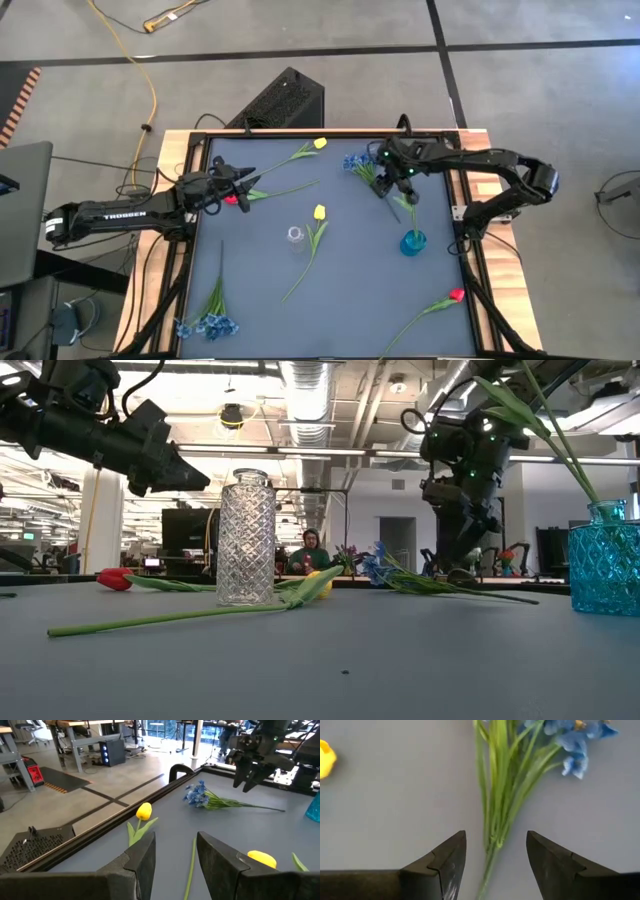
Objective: Sort flowers into vase by color
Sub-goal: Put the top blue flowers into the blue vase
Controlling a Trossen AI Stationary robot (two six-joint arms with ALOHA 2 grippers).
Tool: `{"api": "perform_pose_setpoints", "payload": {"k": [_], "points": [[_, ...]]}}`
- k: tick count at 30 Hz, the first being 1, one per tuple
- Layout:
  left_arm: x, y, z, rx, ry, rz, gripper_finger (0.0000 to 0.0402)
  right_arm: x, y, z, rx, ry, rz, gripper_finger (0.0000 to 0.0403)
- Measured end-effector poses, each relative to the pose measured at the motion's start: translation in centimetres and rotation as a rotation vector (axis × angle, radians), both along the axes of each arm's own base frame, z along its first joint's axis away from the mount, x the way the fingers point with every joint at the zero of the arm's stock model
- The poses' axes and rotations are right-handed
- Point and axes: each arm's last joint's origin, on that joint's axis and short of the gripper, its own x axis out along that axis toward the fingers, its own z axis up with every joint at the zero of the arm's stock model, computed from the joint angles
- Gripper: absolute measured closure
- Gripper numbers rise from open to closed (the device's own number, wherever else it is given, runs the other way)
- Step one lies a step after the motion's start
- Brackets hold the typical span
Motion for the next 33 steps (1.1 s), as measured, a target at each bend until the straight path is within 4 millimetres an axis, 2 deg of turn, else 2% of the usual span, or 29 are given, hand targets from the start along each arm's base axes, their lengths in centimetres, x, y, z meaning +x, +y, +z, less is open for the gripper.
{"api": "perform_pose_setpoints", "payload": {"k": [4, 12, 20, 24, 27, 30, 33], "points": [[0.0, 0.0, 0.0, 0.000, 0.000, 0.001, 0.0269, 0.4, 0.1, -0.4, 0.002, 0.004, 0.011, 0.0168], [0.0, 0.0, 0.0, 0.002, 0.002, 0.004, 0.0269, 1.8, -0.2, -4.0, 0.011, 0.132, 0.037, 0.0168], [-0.1, 0.1, 0.0, 0.013, 0.009, 0.026, 0.0269, 2.3, -0.4, -5.3, 0.021, 0.166, 0.030, 0.0177], [0.0, 0.1, 0.0, 0.014, 0.011, 0.024, 0.0269, 2.2, -0.5, -5.2, 0.006, 0.173, 0.019, 0.0230], [0.0, 0.1, 0.0, 0.014, 0.011, 0.024, 0.0269, 1.9, -0.5, -4.6, 0.001, 0.162, 0.015, 0.0296], [0.0, 0.1, 0.0, 0.014, 0.011, 0.024, 0.0269, 1.4, -0.1, -3.1, -0.014, 0.131, 0.015, 0.0361], [0.0, 0.1, 0.0, 0.013, 0.011, 0.025, 0.0269, 0.5, 0.4, -1.2, -0.025, 0.110, 0.010, 0.0367]]}}
